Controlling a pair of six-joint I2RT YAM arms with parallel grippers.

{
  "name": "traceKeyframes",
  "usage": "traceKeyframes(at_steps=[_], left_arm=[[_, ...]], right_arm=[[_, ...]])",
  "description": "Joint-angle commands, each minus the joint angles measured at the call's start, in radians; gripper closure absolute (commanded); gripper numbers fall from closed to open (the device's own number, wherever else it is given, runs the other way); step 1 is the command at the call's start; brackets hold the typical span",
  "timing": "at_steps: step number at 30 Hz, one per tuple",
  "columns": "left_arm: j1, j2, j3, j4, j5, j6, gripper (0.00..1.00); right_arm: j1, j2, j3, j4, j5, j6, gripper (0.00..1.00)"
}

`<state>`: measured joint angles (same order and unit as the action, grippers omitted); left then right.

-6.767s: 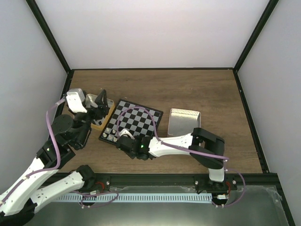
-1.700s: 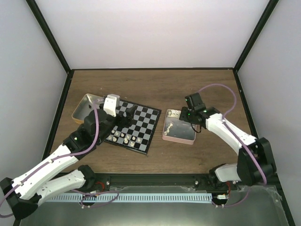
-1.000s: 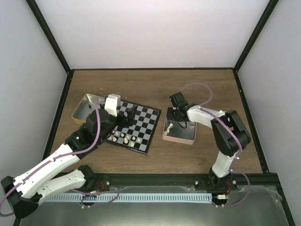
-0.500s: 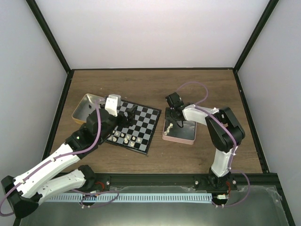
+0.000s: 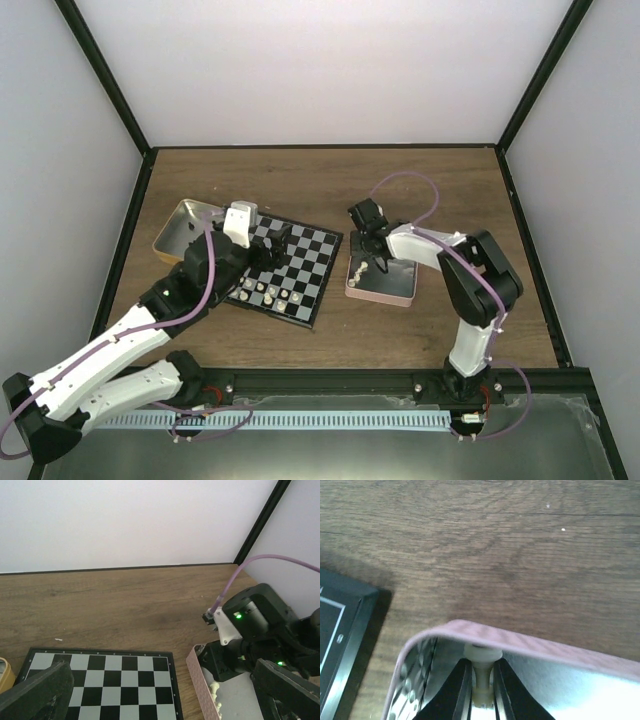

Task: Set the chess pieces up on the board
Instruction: Pick up the chess piece from the storage box, then place the chess piece on the chessboard.

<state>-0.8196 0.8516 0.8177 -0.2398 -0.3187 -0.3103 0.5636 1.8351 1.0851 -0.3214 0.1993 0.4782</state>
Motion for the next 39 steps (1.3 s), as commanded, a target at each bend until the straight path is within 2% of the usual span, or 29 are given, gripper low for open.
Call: traceKeyframes(at_steps=[1, 5, 11, 15, 18, 23, 31, 35, 39], left_arm=[[0.002, -0.01, -0.013, 0.01, 0.012, -0.027, 0.0], [0.002, -0.009, -0.005, 0.014, 0.11, -0.064, 0.0], [0.006, 0.032, 0.02, 0.013, 0.23, -0.278, 0.0], [0.011, 0.079, 0.043, 0.053, 0.379, -0.381, 0.0], [0.019, 0.119, 0.092, 0.022, 0.4, -0.474, 0.02], [0.035, 0.175, 0.153, 0.023, 0.474, -0.515, 0.11], [0.038, 0.269, 0.158, 0.042, 0.542, -0.57, 0.41], [0.038, 0.288, 0.155, 0.069, 0.556, -0.596, 0.45], [0.039, 0.304, 0.148, 0.085, 0.57, -0.608, 0.63]], right_arm=[[0.007, -0.149, -0.057, 0.039, -0.013, -0.041, 0.93], [0.006, -0.307, -0.147, 0.13, -0.176, -0.122, 0.93], [0.006, -0.541, -0.26, 0.262, -0.571, -0.282, 0.91], [0.006, -0.618, -0.243, 0.273, -0.804, -0.312, 0.89], [0.007, -0.633, -0.216, 0.274, -0.925, -0.318, 0.89], [0.018, -0.636, -0.178, 0.272, -0.993, -0.331, 0.88], [0.019, -0.631, -0.147, 0.316, -1.012, -0.315, 0.88], [0.018, -0.627, -0.146, 0.326, -1.018, -0.312, 0.88], [0.018, -0.622, -0.148, 0.335, -1.012, -0.307, 0.88]])
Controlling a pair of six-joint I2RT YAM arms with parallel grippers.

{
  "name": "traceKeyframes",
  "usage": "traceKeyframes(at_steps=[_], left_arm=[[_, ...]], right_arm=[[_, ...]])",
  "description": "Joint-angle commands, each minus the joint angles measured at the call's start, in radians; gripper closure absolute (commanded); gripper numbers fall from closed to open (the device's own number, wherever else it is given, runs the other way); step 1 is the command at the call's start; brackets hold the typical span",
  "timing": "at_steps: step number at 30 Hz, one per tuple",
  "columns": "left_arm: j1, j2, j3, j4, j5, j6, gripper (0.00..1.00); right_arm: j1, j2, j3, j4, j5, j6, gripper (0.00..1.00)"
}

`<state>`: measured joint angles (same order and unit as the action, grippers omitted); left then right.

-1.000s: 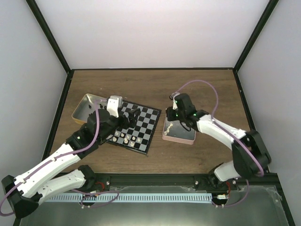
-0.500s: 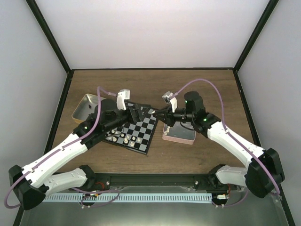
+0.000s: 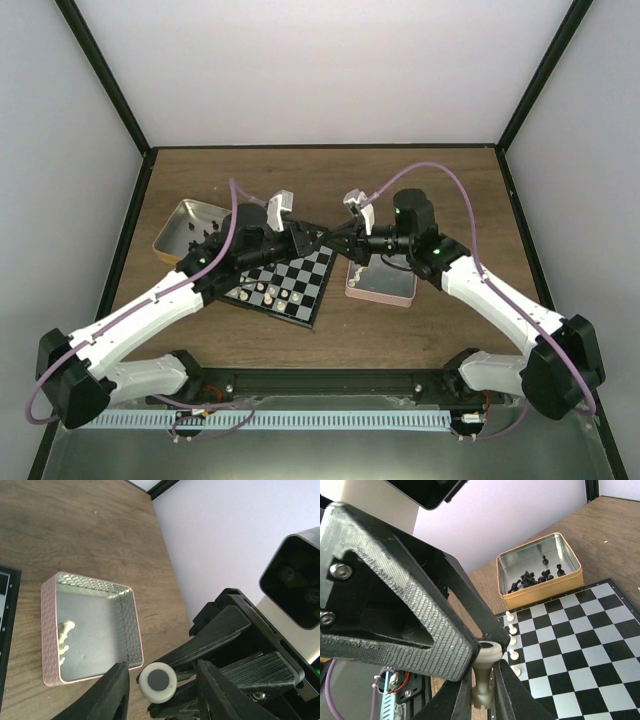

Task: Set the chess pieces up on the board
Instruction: Place the chess piece on the chessboard.

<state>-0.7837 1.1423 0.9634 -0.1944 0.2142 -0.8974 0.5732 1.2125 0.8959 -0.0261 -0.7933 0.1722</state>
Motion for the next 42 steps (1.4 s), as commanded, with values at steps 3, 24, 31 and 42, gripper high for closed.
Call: traceKeyframes(at_steps=[3, 24, 31, 42], left_arm=[[0.006, 0.022, 0.001, 0.039, 0.041, -0.028, 0.74], [0.019, -0.08, -0.059, 0.213, 0.021, -0.179, 0.9], [0.04, -0.113, -0.063, 0.275, 0.057, -0.329, 0.9], [0.044, -0.075, -0.097, 0.396, 0.098, -0.411, 0.9]], right_arm=[[0.008, 0.005, 0.039, 0.055, 0.008, 0.015, 0.88], [0.008, -0.183, -0.244, 0.578, 0.066, 0.585, 0.43], [0.009, -0.157, -0.298, 0.82, 0.1, 0.886, 0.36], [0.039, -0.049, -0.214, 0.892, 0.083, 0.999, 0.51]])
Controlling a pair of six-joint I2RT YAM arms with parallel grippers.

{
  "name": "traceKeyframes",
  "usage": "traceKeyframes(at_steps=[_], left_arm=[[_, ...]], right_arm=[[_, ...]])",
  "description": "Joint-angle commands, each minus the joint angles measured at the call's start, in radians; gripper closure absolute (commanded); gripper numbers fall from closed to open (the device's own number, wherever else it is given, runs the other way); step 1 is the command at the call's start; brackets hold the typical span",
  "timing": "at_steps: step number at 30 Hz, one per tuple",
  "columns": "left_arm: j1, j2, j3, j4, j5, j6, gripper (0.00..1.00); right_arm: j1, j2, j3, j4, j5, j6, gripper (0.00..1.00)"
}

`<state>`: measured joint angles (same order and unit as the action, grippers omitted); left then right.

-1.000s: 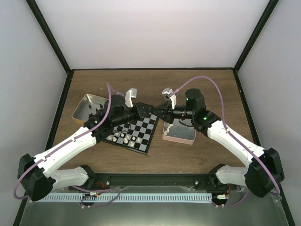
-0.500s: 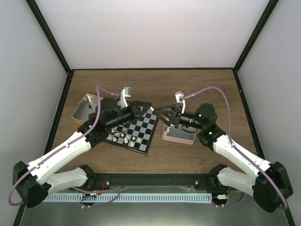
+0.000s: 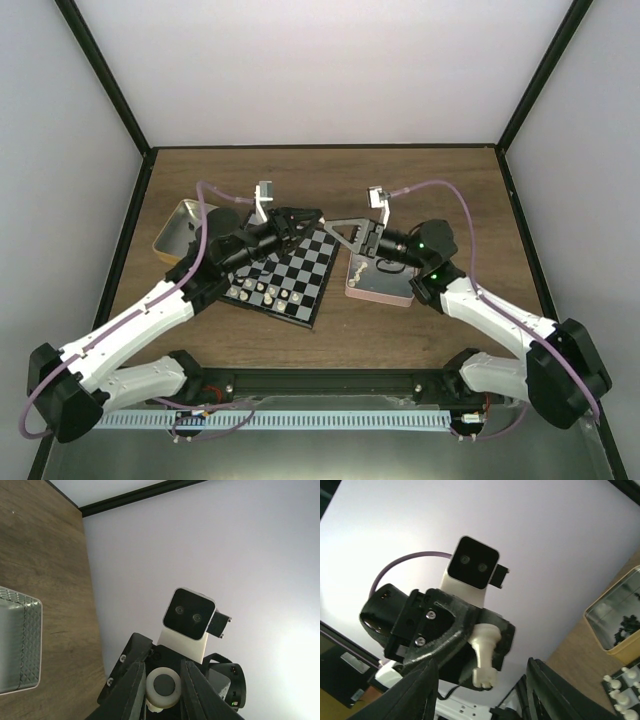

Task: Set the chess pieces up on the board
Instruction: Place the chess piece on the chessboard.

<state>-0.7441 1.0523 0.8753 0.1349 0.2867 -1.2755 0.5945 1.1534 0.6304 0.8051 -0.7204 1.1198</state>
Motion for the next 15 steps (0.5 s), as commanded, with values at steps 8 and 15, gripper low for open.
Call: traceKeyframes(at_steps=[8, 15], left_arm=[[0.008, 0.022, -0.026, 0.078, 0.022, -0.041, 0.9], [0.016, 0.02, -0.038, 0.073, 0.011, -0.038, 0.9]], right_arm=[[0.019, 0.018, 0.047, 0.071, 0.049, 0.1, 0.75], [0.019, -0.004, 0.052, 0.017, 0.086, 0.112, 0.83]])
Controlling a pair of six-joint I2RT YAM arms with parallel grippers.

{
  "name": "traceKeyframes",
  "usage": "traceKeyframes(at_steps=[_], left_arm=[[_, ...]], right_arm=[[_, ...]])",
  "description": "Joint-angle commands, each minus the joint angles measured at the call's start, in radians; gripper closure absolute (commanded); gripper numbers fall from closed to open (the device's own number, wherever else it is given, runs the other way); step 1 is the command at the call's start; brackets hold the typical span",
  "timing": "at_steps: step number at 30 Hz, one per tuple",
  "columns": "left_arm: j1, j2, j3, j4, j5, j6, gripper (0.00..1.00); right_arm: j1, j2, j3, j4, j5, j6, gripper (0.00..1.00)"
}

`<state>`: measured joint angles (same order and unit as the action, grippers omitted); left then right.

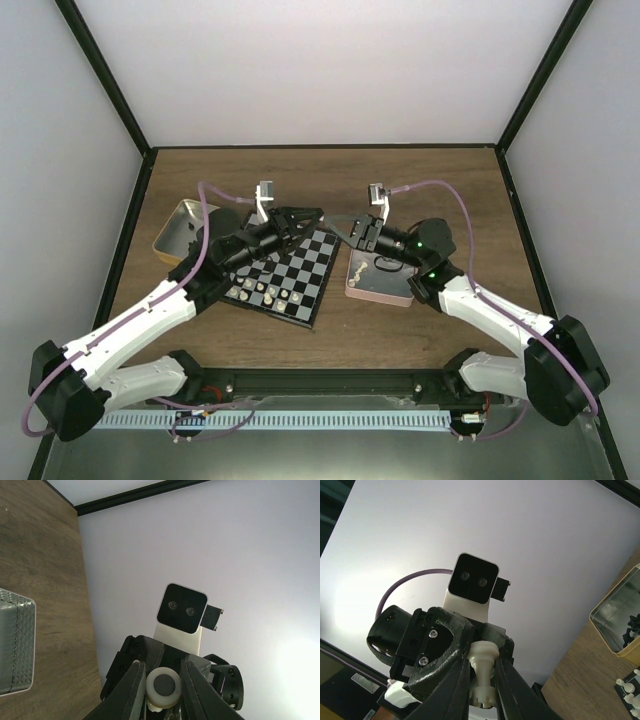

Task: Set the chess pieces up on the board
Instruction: Place the chess piece on the chessboard.

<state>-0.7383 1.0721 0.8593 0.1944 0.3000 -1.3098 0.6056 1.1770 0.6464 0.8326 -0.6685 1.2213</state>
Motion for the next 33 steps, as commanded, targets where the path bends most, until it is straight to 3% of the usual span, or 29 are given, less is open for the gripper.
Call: traceKeyframes(at_steps=[1, 18, 29, 33], left_arm=[[0.011, 0.0, -0.023, 0.015, -0.004, -0.003, 0.9], [0.024, 0.023, -0.024, 0.034, 0.004, 0.0, 0.9], [0.025, 0.019, -0.042, 0.042, 0.005, -0.006, 0.9], [0.026, -0.005, -0.054, -0.015, -0.038, 0.057, 0.77]], right_arm=[[0.008, -0.028, 0.04, -0.016, 0.032, 0.01, 0.8], [0.02, -0.026, 0.037, -0.059, -0.008, 0.035, 0.78], [0.022, -0.037, 0.024, -0.075, 0.024, 0.05, 0.89], [0.022, -0.051, 0.055, -0.217, 0.036, 0.017, 0.92]])
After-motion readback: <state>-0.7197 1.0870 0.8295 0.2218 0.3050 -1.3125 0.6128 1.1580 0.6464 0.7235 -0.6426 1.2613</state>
